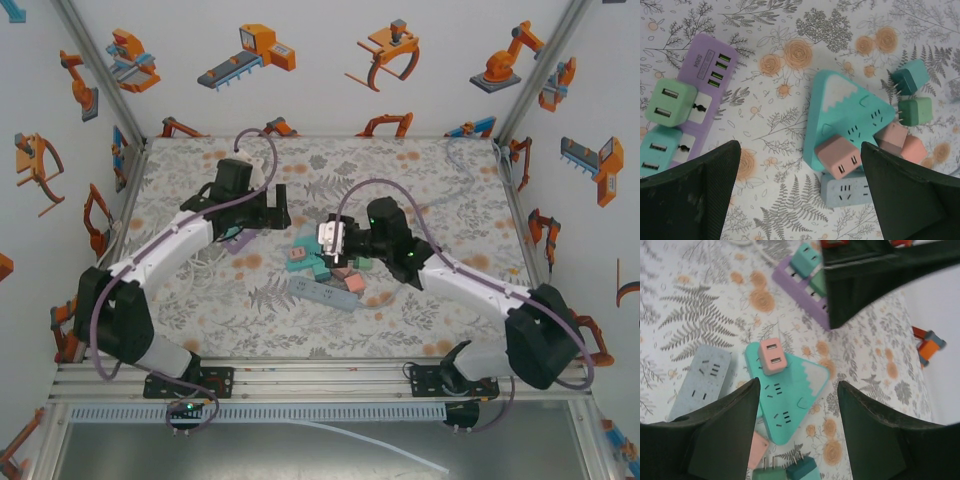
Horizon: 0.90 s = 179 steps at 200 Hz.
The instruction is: Pull the plug off the socket
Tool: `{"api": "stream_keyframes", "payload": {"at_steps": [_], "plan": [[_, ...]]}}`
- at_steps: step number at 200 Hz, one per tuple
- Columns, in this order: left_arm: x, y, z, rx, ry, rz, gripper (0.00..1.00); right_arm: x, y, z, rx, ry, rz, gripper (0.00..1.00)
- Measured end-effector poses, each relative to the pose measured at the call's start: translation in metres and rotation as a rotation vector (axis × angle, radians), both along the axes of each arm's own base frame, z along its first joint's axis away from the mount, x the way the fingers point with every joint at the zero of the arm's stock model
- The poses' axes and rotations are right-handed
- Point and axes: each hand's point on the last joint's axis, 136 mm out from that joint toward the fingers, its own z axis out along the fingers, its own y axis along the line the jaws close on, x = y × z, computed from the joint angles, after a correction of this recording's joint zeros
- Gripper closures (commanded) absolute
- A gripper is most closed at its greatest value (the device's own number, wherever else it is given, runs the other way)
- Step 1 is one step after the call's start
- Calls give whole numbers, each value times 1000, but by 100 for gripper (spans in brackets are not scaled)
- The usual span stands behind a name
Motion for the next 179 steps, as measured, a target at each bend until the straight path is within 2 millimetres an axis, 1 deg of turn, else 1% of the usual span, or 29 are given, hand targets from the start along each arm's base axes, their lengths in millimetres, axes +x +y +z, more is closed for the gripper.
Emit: {"api": "stream_keyframes", "payload": {"at_steps": [12, 30, 68, 98, 138, 179], "plan": [[9, 0, -11, -3, 26, 1, 3, 1, 8, -13, -43, -6, 37, 40], [19, -4, -24, -9, 56, -3, 3, 6, 19, -27, -86, -5, 73, 41], [30, -16, -45, -27, 103, -30, 3, 22, 40, -51, -141, 20, 116, 40], [29, -25, -62, -47, 148, -61, 3, 29, 49, -70, -173, 57, 138, 41], [26, -30, -85, -47, 209, -81, 3, 25, 53, -90, -199, 117, 177, 42], [20, -34, -93, -24, 224, -98, 3, 24, 55, -101, -220, 151, 189, 48]]}}
